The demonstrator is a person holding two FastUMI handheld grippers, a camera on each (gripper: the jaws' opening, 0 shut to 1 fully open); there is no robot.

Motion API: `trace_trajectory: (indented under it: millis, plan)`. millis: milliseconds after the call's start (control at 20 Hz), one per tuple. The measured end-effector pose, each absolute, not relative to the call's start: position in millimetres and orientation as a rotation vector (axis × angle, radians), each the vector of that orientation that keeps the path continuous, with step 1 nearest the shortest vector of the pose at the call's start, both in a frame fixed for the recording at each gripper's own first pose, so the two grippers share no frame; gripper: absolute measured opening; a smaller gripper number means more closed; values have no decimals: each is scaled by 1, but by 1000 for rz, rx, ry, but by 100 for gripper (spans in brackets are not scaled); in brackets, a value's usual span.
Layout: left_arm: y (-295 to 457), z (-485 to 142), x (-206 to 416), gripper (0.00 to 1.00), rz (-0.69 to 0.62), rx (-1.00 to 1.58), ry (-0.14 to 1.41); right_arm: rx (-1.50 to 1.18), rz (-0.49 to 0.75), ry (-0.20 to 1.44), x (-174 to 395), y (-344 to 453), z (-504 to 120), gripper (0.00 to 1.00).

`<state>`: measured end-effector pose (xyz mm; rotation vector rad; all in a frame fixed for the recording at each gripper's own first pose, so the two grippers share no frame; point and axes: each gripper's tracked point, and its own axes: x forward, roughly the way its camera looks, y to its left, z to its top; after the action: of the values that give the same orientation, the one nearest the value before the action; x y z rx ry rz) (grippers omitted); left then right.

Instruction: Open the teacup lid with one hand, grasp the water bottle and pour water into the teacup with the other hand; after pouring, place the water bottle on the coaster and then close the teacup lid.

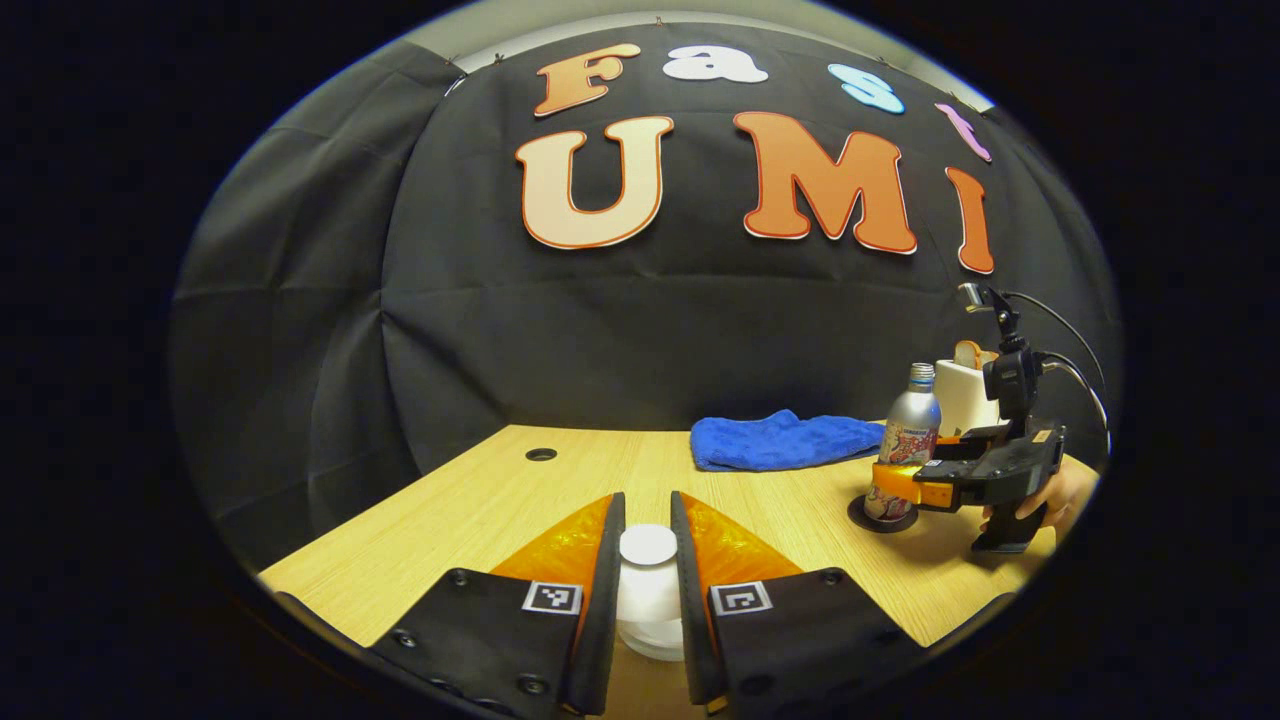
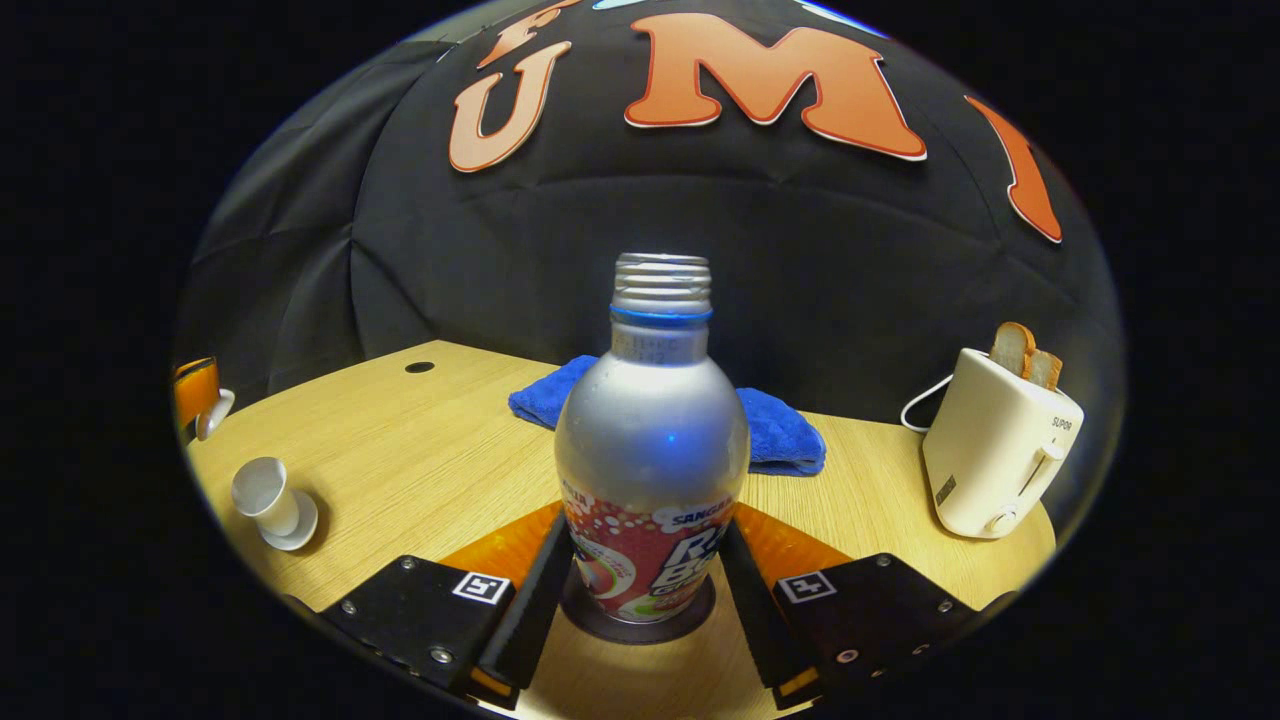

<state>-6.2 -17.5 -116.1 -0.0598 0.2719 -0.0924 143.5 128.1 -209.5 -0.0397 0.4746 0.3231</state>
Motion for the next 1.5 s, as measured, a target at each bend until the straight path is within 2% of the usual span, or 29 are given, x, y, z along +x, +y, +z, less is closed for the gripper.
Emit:
trace_trajectory:
  millis: [50,250,400,950,1000,1050,1250,1400,1450,1500]
  plan:
    - [-19,-119,-5,33,-96,-67,277,-42,323,476,142,126,-210,83]
    - [-24,-135,-3,33,-107,-89,308,-58,330,459,136,123,-204,94]
    - [-29,-150,-3,33,-112,-103,339,-69,327,458,131,117,-203,98]
    - [-40,-184,-5,33,-121,-69,388,-53,291,378,105,86,-169,98]
    - [-39,-182,-7,29,-121,-64,377,-50,290,369,103,84,-166,99]
    - [-40,-182,-7,33,-120,-59,377,-46,287,363,102,83,-162,99]
    - [-41,-180,-7,36,-123,-52,365,-38,282,335,96,77,-152,99]
    - [-41,-159,-4,56,-121,-55,301,-26,274,315,90,71,-143,98]
    - [-42,-152,-3,53,-122,-49,281,-25,269,308,88,69,-140,98]
    - [-44,-145,-3,58,-122,-40,264,-22,265,295,86,66,-134,98]
